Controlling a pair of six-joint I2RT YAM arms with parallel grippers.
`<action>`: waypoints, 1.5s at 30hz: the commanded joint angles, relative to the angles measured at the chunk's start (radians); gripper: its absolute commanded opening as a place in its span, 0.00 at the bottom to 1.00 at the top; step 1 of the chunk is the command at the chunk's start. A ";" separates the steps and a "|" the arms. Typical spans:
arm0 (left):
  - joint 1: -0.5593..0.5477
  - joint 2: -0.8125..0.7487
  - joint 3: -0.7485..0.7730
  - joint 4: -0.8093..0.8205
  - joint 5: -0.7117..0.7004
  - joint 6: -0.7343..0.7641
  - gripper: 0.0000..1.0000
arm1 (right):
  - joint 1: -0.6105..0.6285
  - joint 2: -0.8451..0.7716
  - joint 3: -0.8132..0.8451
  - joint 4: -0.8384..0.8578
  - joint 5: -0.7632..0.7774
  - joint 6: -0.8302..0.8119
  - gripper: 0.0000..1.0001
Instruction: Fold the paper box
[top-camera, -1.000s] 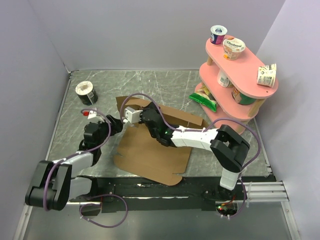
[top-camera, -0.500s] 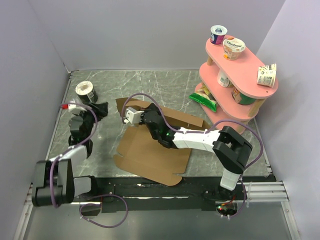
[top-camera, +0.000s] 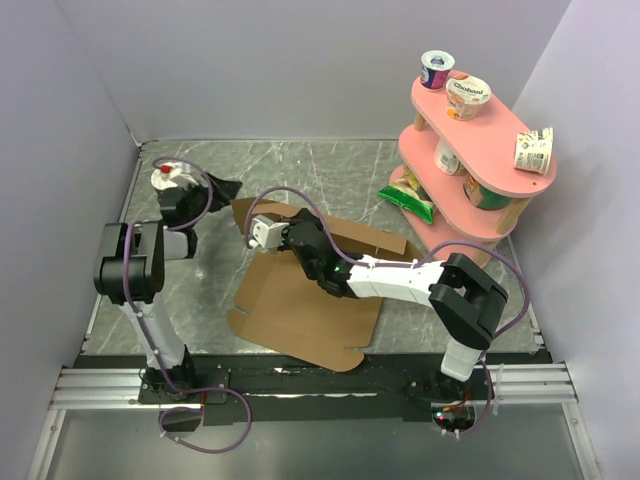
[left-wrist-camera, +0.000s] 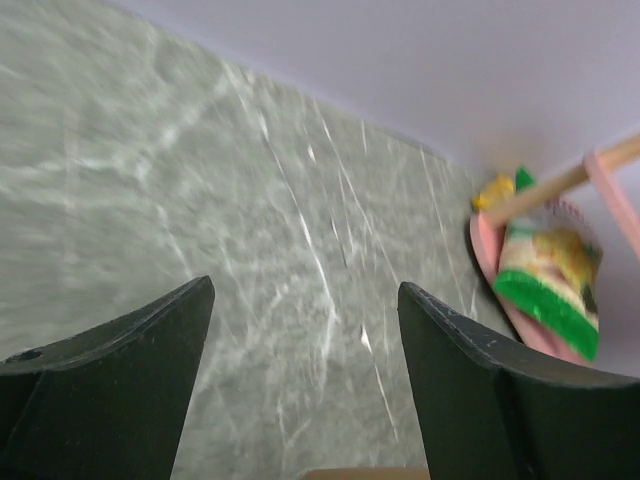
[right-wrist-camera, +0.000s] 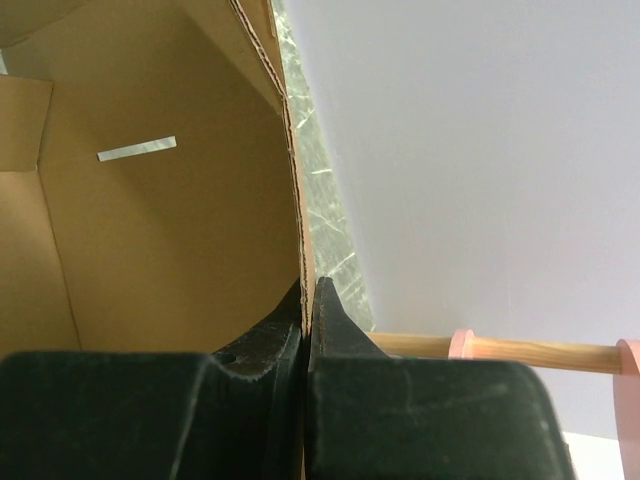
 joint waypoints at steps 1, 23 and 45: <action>-0.060 0.024 0.057 -0.019 0.109 0.092 0.80 | 0.001 0.010 0.027 -0.054 -0.021 0.101 0.00; -0.260 -0.089 -0.123 -0.079 0.064 -0.070 0.74 | -0.002 0.034 0.078 -0.087 0.005 0.156 0.00; -0.375 -0.242 -0.282 -0.174 -0.068 -0.035 0.80 | 0.000 -0.022 -0.048 0.150 0.086 0.133 0.00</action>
